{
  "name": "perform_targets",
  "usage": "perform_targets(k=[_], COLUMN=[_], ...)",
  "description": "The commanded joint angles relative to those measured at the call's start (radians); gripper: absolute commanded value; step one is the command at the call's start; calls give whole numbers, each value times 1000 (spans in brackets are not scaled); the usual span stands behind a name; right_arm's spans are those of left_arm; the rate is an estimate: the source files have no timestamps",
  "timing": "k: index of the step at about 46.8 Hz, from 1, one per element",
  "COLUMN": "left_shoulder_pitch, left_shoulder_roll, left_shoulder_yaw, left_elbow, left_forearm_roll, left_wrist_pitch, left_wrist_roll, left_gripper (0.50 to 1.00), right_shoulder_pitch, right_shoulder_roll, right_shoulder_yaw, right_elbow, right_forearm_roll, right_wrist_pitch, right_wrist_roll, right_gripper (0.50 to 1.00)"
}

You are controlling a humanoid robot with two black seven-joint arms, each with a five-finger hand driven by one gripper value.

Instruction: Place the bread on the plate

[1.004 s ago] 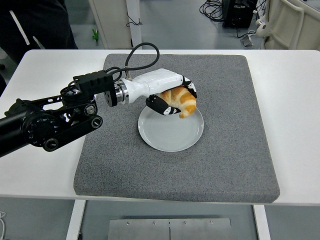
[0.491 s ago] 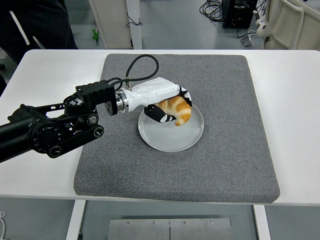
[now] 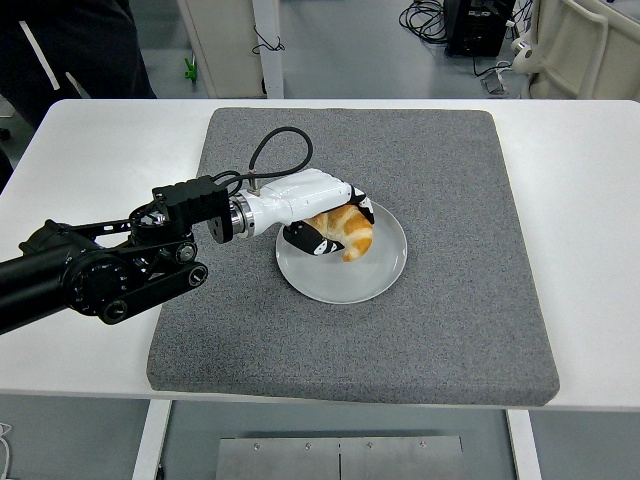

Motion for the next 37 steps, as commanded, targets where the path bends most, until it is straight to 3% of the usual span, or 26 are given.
perform_targets(k=[1,37], left_shoulder_pitch=[0,16], left_shoulder_roll=[0,-37], left_shoulder_yaw=[0,41], left_elbow=[3,45], left_forearm_roll=[0,0], left_wrist_pitch=[0,19], left_wrist_roll=[1,-1], left_gripper=[555,557], right_shoulder_pitch=[0,0], right_shoulder_roll=[0,0], right_shoulder_yaw=[0,0], right_elbow=[0,0], right_forearm_roll=[0,0], right_wrist_pitch=[0,0], right_wrist_roll=[0,0], right_gripper=[1000,1000])
